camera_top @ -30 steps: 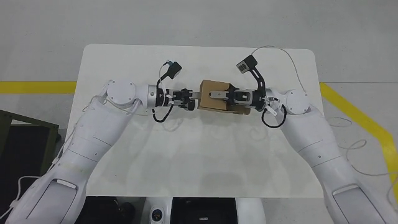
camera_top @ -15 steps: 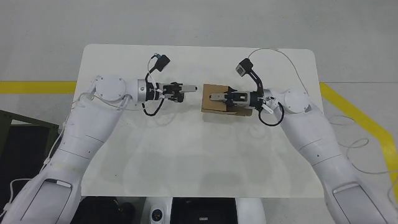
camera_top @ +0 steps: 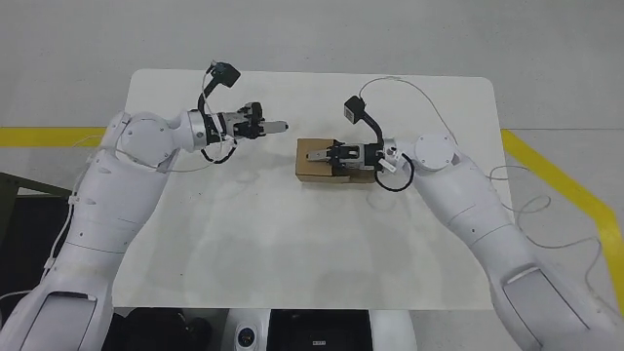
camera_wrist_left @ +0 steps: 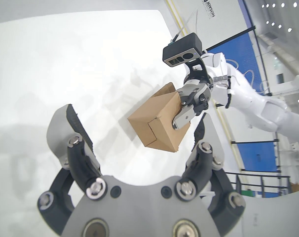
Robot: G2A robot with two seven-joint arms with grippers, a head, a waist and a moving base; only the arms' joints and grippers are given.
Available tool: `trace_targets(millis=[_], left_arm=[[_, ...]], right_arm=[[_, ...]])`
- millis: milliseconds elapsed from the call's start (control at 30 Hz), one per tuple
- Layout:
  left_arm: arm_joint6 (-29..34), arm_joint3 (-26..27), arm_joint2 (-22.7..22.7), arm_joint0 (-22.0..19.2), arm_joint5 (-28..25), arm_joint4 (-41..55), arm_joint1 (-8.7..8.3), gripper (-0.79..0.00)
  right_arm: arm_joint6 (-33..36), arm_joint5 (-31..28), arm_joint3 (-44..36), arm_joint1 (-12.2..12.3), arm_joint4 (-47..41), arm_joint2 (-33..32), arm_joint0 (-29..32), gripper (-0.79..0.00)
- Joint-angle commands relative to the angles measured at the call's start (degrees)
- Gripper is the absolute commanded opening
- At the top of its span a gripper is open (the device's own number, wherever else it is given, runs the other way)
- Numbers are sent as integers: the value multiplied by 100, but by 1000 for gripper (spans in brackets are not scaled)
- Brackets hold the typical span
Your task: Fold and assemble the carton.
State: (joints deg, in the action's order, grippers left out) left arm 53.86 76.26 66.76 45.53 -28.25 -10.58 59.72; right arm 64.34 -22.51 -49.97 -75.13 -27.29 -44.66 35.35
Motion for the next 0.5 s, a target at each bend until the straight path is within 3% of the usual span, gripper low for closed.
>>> trace_targets(millis=[0, 133, 233, 300, 467], left_arm=[[-136, 12, 20, 22, -307, -430, -27, 0], [-353, 58, 33, 86, -883, -1148, -77, 0], [-508, 90, 59, 125, -1156, -1570, -111, 0], [-513, 122, 63, 135, -1183, -1730, -125, 0], [-513, 122, 63, 135, -1183, -1730, -125, 0]], right_arm=[[12, -48, 200, -70, -10, 87, -81, -785], [58, -133, 529, -197, -42, 219, -211, -730], [109, -186, 732, -269, -44, 281, -281, -526], [141, -206, 836, -306, -23, 306, -333, -462], [266, -221, 965, -340, 7, 291, -398, -403]])
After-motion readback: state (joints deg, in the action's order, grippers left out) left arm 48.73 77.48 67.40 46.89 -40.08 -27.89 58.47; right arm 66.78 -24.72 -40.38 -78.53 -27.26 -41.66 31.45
